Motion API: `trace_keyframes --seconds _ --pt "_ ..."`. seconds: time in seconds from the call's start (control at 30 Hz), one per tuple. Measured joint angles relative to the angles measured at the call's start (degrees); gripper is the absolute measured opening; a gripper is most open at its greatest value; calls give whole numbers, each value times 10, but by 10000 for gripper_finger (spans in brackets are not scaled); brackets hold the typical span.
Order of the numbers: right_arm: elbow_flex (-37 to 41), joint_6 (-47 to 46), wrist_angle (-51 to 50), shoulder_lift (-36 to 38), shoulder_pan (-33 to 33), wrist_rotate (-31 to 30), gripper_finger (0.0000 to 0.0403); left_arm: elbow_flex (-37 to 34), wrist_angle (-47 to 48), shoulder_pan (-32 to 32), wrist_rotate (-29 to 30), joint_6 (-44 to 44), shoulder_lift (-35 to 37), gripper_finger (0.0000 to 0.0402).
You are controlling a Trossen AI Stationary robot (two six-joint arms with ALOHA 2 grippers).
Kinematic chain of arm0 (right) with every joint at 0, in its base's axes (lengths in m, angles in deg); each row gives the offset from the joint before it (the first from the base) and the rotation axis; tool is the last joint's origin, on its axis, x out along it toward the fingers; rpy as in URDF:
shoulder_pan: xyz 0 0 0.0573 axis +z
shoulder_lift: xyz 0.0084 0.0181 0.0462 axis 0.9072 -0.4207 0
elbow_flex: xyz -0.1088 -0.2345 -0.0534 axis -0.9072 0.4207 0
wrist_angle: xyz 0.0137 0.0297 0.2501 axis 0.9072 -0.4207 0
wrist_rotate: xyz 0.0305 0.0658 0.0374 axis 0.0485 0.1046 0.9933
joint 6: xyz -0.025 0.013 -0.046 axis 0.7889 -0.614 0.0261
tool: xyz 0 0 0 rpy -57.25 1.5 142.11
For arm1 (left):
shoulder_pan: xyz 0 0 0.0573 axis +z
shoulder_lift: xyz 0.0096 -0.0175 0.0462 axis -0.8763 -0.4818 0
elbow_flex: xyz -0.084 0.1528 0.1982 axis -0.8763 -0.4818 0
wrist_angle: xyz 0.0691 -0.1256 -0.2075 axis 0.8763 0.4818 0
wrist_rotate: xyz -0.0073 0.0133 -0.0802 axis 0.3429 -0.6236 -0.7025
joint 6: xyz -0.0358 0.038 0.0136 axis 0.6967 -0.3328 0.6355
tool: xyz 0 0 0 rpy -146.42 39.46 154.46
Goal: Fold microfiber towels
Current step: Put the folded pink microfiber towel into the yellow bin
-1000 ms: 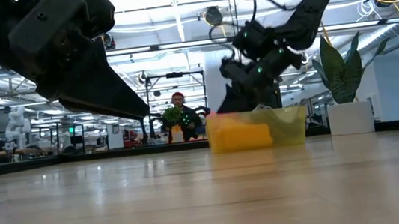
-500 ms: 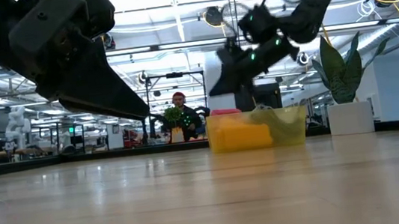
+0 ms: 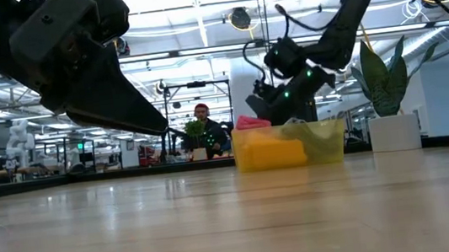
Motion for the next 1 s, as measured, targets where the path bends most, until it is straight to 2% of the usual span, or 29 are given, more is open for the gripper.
trace_keyframes --seconds 0.23,0.4,0.53,0.8,1.0 --pt "0 20 -37 82 17 -3 0 0 0 0 0 0 0 113" --pt "0 22 -33 122 54 5 0 0 0 0 0 0 0 113" --pt "0 26 -35 107 85 60 0 0 0 0 0 0 0 113" --pt "0 24 -64 34 86 64 0 0 -1 0 0 1 0 113" --pt "0 48 -93 24 84 64 0 0 0 0 0 1 0 113"
